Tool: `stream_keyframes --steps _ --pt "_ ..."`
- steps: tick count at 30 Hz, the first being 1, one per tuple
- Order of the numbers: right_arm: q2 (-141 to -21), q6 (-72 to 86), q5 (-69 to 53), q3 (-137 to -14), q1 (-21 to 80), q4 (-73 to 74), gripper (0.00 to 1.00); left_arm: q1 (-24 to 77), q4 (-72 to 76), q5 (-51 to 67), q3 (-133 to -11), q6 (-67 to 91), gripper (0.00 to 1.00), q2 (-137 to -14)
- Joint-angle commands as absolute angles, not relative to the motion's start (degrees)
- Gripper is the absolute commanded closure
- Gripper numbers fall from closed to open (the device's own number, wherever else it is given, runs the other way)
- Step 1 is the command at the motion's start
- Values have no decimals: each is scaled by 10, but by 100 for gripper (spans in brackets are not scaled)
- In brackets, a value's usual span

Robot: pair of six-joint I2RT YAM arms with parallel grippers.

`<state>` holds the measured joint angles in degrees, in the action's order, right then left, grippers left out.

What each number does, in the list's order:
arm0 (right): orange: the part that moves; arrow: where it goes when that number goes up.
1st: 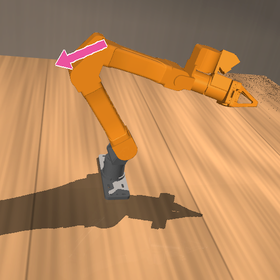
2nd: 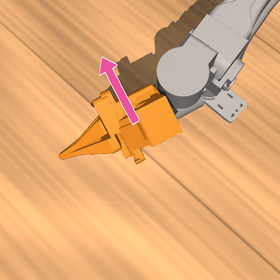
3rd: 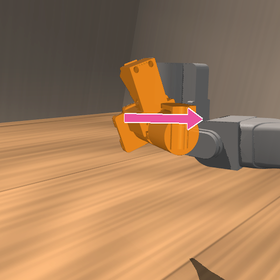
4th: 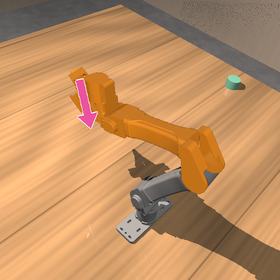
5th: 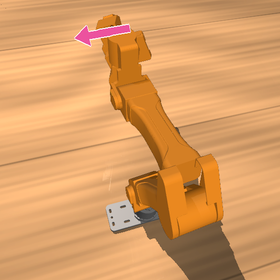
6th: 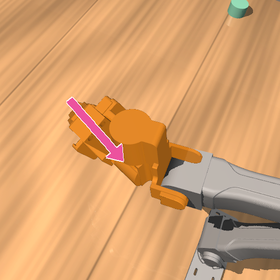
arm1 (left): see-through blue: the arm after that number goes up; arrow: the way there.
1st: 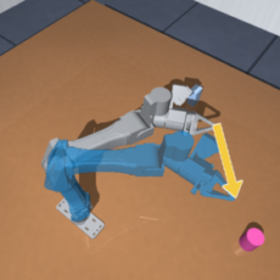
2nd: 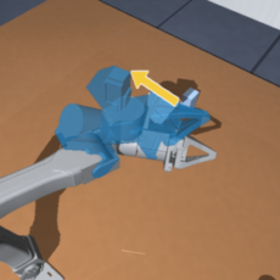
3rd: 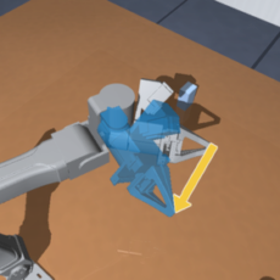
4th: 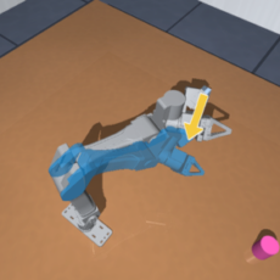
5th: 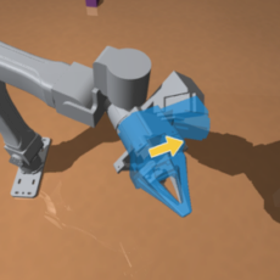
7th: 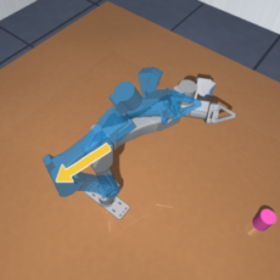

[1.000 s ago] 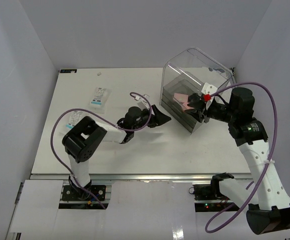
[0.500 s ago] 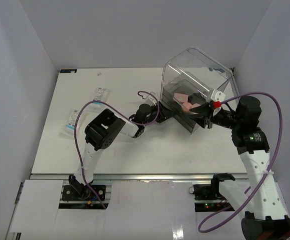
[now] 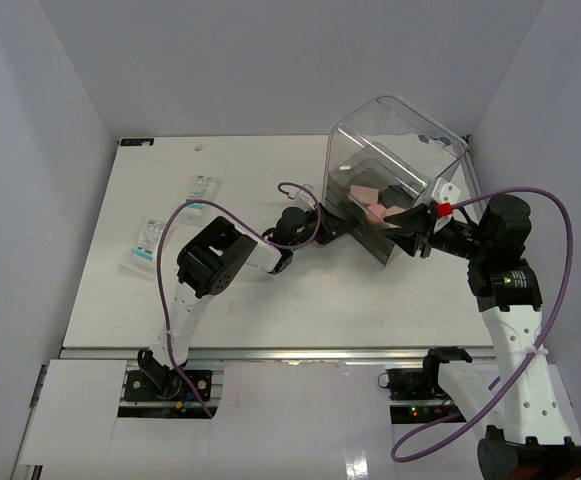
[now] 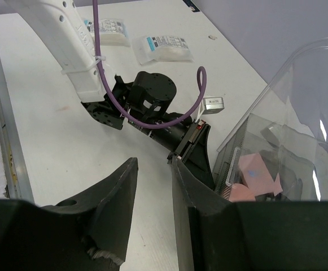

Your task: Organize the makeup

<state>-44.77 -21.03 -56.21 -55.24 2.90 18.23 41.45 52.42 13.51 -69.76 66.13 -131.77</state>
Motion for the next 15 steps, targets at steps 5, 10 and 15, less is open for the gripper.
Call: stream_keyframes --steps 5,10,15 --pt "-445 -195 -580 -543 20 154 63 412 547 128 -675 668 92 -1305" --pt "-446 -195 -578 -537 18 153 63 406 595 123 -601 670 97 -1264" --pt "-447 -189 -577 -533 16 146 63 405 634 119 -483 655 98 -1195"
